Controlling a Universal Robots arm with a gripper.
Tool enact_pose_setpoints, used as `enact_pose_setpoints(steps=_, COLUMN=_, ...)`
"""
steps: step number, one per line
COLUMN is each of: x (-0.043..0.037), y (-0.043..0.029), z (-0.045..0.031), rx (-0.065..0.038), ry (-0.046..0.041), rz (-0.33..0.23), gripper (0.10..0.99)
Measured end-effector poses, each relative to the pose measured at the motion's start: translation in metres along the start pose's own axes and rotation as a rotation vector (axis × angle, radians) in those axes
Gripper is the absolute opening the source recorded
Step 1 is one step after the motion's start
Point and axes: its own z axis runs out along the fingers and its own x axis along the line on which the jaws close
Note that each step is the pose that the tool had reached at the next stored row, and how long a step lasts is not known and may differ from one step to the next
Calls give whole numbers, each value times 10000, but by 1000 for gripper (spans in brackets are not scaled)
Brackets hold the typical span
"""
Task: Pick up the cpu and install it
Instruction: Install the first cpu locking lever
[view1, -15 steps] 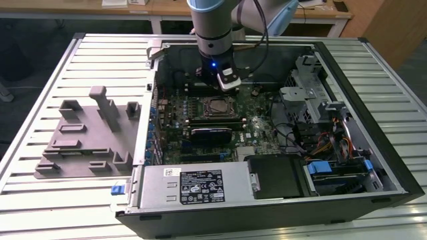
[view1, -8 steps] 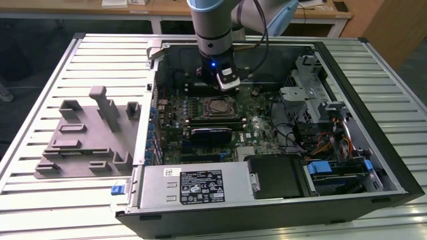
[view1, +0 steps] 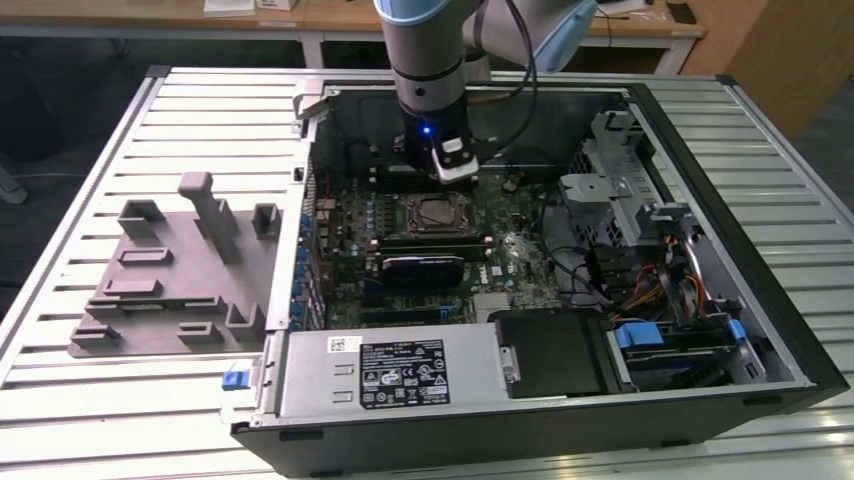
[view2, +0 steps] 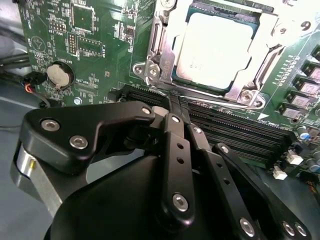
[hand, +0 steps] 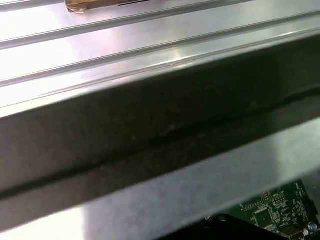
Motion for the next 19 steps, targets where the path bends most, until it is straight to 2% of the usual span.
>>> enact_pose_setpoints(steps=6, x=-10, y=-6, z=15, rx=27, ry=-49, rz=251, gripper=106)
enact_pose_setpoints(steps=11, x=-17, y=-16, z=19, rx=27, ry=-56, rz=307, gripper=106)
enact_pose_setpoints(steps=16, x=-39, y=-62, z=13, rx=-39, ry=-33, rz=320, gripper=106)
enact_pose_setpoints(steps=19, x=-43, y=-73, z=12, rx=-166, ry=9, rz=345, gripper=106)
